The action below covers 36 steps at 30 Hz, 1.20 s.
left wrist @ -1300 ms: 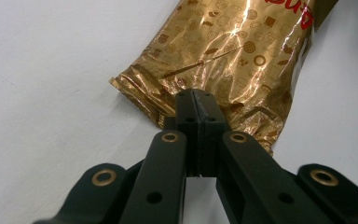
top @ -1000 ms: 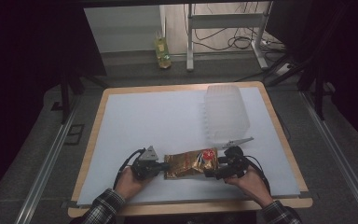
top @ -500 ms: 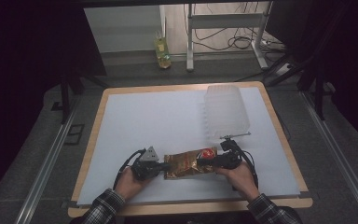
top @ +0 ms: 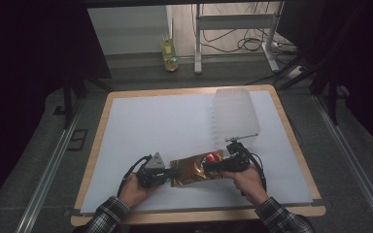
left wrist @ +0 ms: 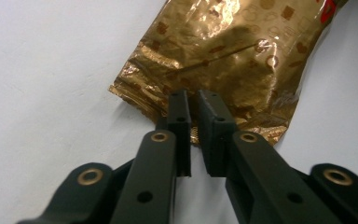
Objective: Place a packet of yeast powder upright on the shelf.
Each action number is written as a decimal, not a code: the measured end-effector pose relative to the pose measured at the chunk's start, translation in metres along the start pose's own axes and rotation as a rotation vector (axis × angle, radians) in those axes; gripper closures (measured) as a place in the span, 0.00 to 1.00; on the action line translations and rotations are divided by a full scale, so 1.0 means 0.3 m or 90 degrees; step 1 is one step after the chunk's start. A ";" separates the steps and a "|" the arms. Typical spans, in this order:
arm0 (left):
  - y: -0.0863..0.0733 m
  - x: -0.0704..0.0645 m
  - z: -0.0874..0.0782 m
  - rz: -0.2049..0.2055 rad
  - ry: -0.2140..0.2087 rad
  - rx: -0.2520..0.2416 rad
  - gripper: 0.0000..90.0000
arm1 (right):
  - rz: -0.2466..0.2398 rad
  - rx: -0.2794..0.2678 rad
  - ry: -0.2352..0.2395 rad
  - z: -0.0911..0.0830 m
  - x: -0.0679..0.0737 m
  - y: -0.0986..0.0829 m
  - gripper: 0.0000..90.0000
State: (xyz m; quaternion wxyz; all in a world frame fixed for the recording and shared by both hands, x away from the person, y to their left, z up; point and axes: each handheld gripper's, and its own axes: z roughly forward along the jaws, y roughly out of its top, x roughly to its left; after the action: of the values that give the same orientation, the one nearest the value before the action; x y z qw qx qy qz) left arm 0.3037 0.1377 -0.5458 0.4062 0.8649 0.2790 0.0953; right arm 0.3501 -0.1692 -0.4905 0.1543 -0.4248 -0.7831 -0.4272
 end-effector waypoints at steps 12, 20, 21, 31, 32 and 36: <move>0.012 -0.009 -0.021 0.023 -0.001 -0.012 0.67 | -0.066 0.008 -0.014 -0.025 0.039 0.029 0.83; 0.012 -0.007 -0.031 0.034 0.011 -0.031 0.45 | -0.137 0.015 -0.030 -0.055 0.074 0.061 0.83; 0.011 -0.006 -0.031 0.034 0.013 -0.033 0.42 | -0.145 0.018 -0.033 -0.058 0.077 0.066 0.83; 0.010 0.008 -0.041 0.027 0.022 -0.055 0.20 | -0.236 0.043 -0.061 -0.088 0.111 0.109 0.83; 0.010 0.007 -0.040 0.029 0.027 -0.053 0.18 | -0.247 0.045 -0.066 -0.091 0.117 0.114 0.83; 0.009 0.003 -0.038 0.040 0.031 -0.048 0.13 | -0.296 0.059 -0.094 -0.109 0.145 0.139 0.83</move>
State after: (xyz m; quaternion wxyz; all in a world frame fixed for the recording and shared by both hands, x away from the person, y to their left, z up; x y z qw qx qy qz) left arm 0.3010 0.1442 -0.5364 0.4283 0.8549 0.2575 0.1396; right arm 0.3537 -0.1607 -0.4226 0.0132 -0.2556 -0.8877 -0.3827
